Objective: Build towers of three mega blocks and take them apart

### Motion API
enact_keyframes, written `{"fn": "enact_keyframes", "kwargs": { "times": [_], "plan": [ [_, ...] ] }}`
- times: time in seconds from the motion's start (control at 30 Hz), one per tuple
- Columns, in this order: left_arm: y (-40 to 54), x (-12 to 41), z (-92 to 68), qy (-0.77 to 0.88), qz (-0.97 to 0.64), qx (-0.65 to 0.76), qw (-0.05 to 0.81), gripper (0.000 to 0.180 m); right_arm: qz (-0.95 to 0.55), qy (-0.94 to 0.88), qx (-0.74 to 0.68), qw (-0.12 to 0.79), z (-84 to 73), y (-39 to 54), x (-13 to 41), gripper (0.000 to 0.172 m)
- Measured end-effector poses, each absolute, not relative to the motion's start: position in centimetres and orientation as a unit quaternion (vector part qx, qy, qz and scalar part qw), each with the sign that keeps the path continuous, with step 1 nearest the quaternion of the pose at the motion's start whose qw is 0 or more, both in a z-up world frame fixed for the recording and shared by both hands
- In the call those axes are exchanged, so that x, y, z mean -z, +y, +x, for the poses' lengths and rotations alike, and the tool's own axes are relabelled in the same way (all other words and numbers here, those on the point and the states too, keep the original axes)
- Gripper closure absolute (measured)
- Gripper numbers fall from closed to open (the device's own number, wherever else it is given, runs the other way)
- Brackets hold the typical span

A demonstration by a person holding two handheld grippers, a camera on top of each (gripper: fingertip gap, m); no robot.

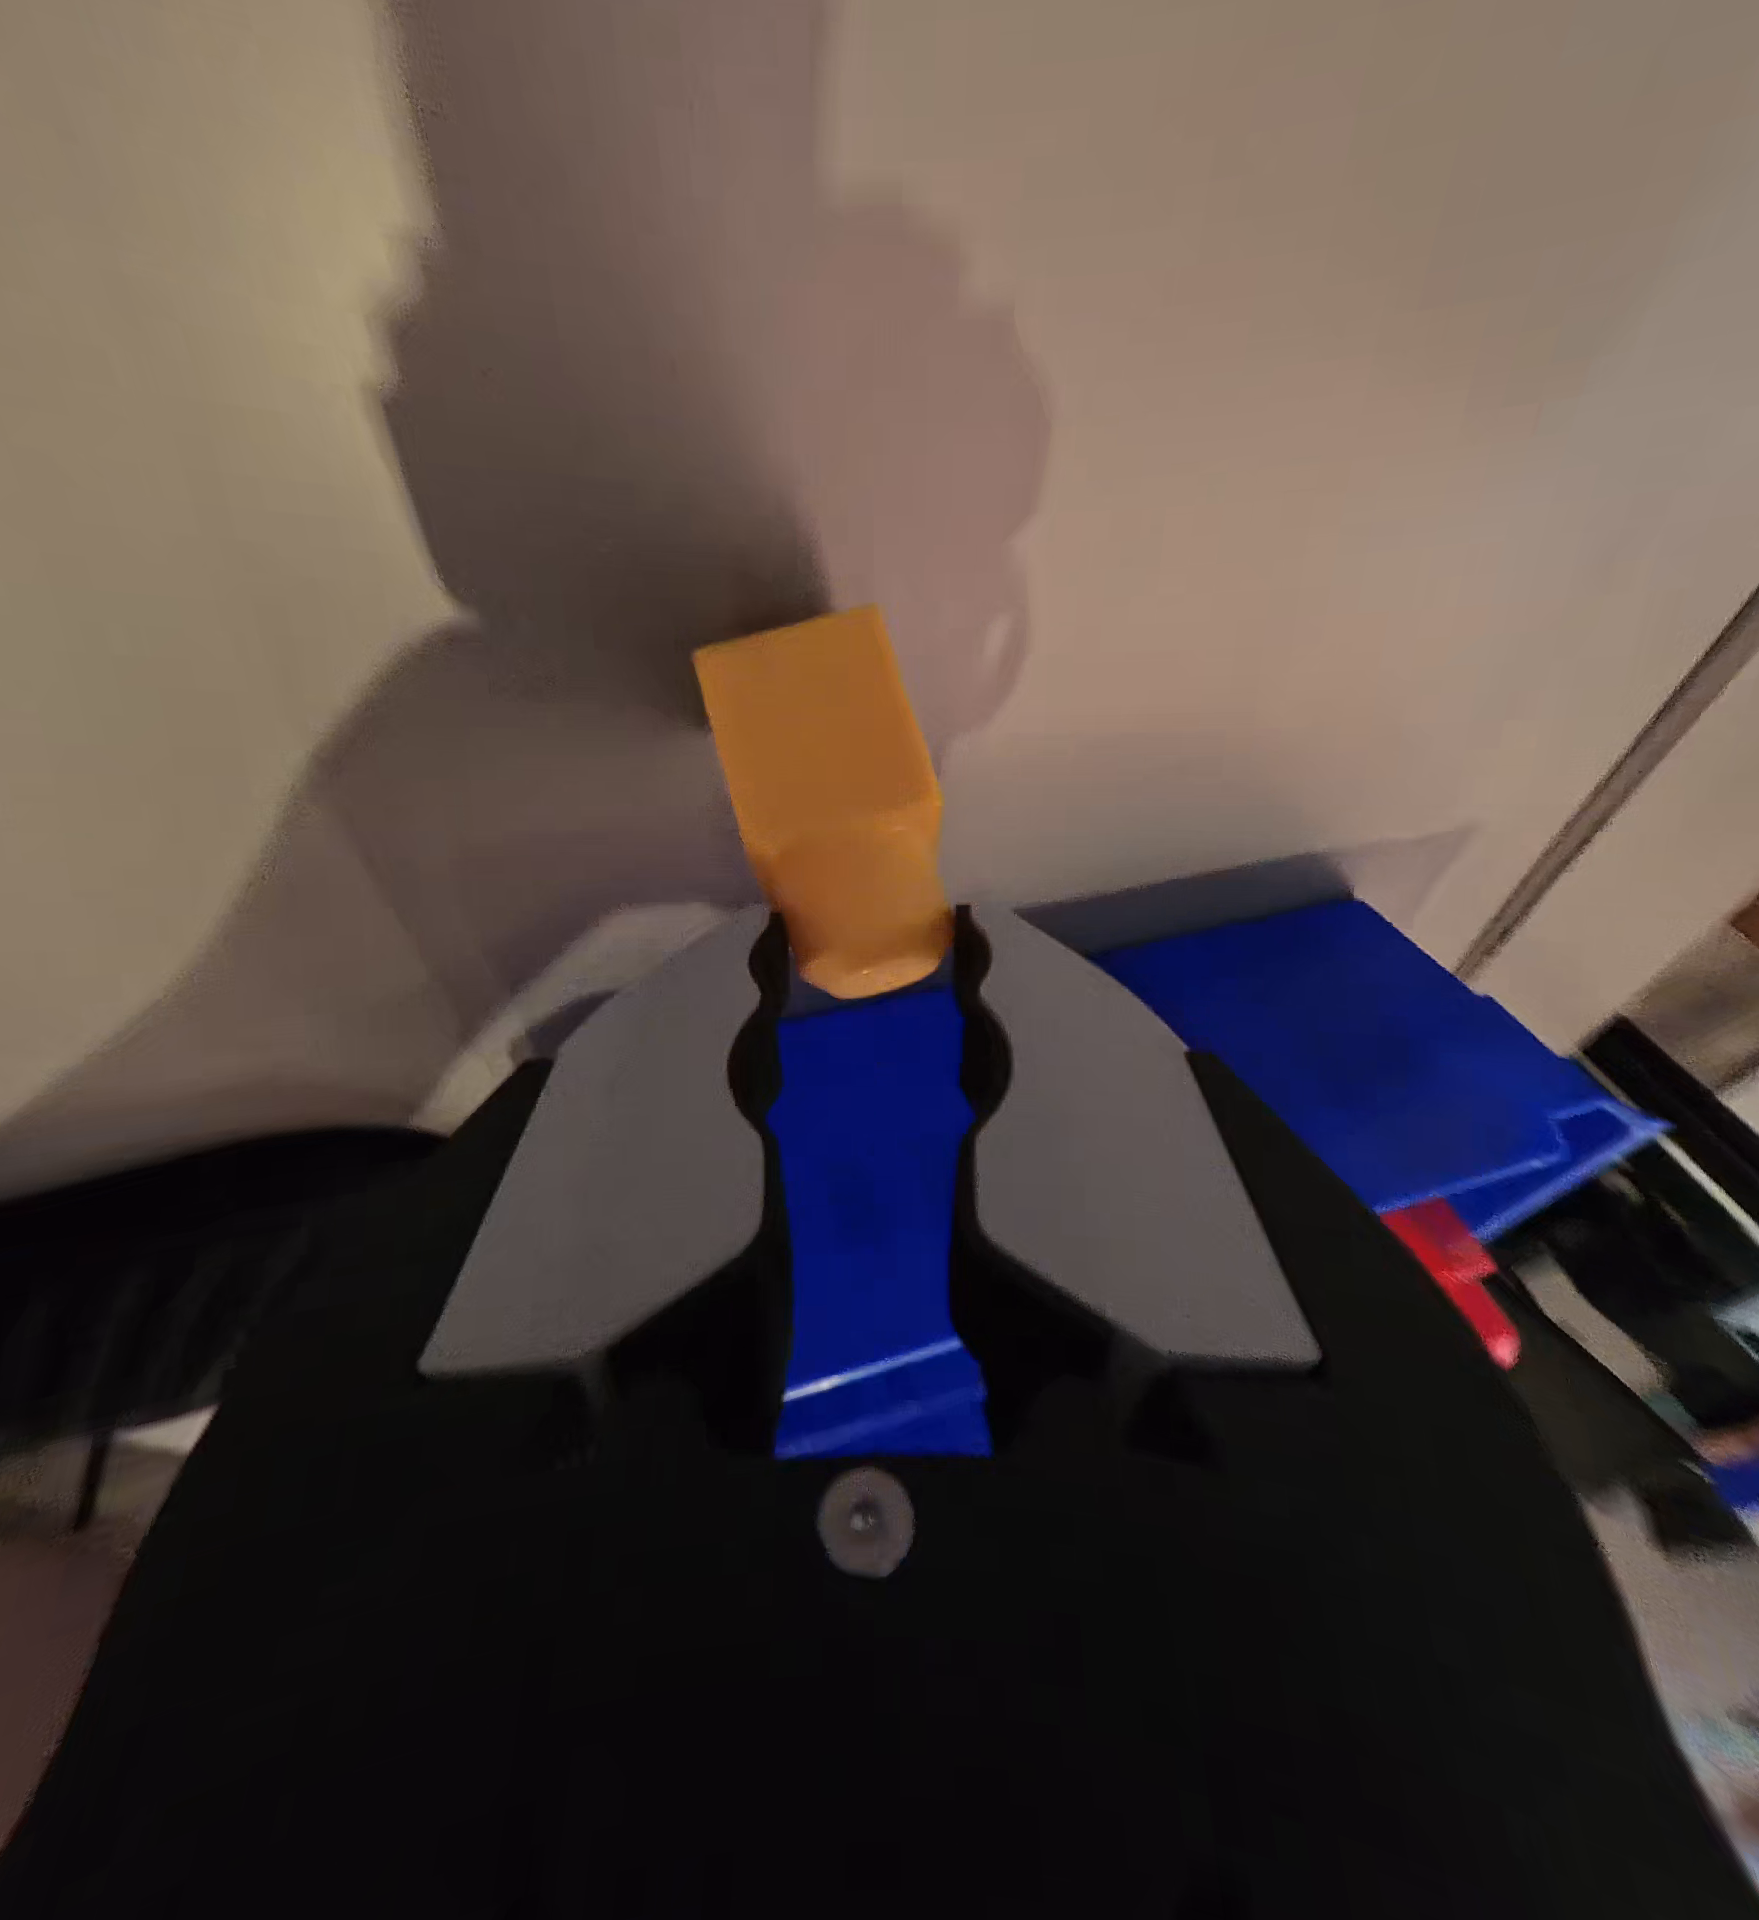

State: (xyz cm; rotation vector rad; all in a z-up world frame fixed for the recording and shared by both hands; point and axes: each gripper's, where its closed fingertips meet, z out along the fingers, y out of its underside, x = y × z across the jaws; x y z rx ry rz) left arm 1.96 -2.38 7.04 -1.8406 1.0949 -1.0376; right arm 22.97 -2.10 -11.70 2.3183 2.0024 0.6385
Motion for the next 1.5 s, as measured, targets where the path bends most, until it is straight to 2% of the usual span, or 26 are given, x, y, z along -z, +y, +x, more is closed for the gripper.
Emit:
{"fn": "enact_keyframes", "kwargs": {
  "times": [0.17, 0.3, 0.37, 0.53, 0.6, 0.7, 1.0, 1.13, 1.27, 1.5],
  "plan": [
    [-2.8, -8.0, 1.1, 0.424, -0.712, 0.409, 0.382, 0.145, 0.696, 0.652, -0.291, 0.079, 22.8, -2.0, 12.0, 0.138],
    [-3.0, -8.0, 1.1, 0.423, -0.711, 0.417, 0.377, 0.145, 0.703, 0.659, -0.264, 0.041, 20.9, -2.0, 11.9, 0.131],
    [-3.2, -8.0, 1.2, 0.425, -0.709, 0.421, 0.374, 0.145, 0.737, 0.642, -0.211, -0.020, 19.8, -2.0, 11.4, 0.121],
    [-3.6, -8.4, 1.9, 0.424, -0.701, 0.437, 0.371, 0.144, 0.864, 0.414, -0.024, -0.287, 18.8, -2.0, 8.8, 0.116],
    [-4.0, -8.5, 2.4, 0.432, -0.695, 0.442, 0.368, 0.145, 0.860, 0.340, 0.062, -0.377, 18.2, -3.1, 8.4, 0.108],
    [-4.6, -8.6, 3.1, 0.440, -0.688, 0.450, 0.362, 0.145, 0.849, 0.236, 0.067, -0.469, 19.9, -3.4, 9.1, 0.088],
    [-5.8, -8.8, 4.3, 0.442, -0.683, 0.464, 0.351, 0.145, 0.877, 0.089, 0.051, -0.469, 19.3, -3.1, 12.9, 0.098],
    [-6.2, -8.8, 4.4, 0.443, -0.681, 0.472, 0.343, 0.145, 0.875, 0.059, -0.020, -0.481, 20.0, -1.8, 13.0, 0.107],
    [-7.1, -9.2, 4.5, 0.453, -0.669, 0.485, 0.334, 0.145, 0.893, 0.028, -0.033, -0.448, 20.7, -1.4, 14.4, 0.113],
    [-7.8, -9.9, 4.2, 0.462, -0.655, 0.501, 0.327, 0.145, 0.891, 0.018, -0.043, -0.451, 21.7, -1.6, 14.6, 0.117]
  ]
}}
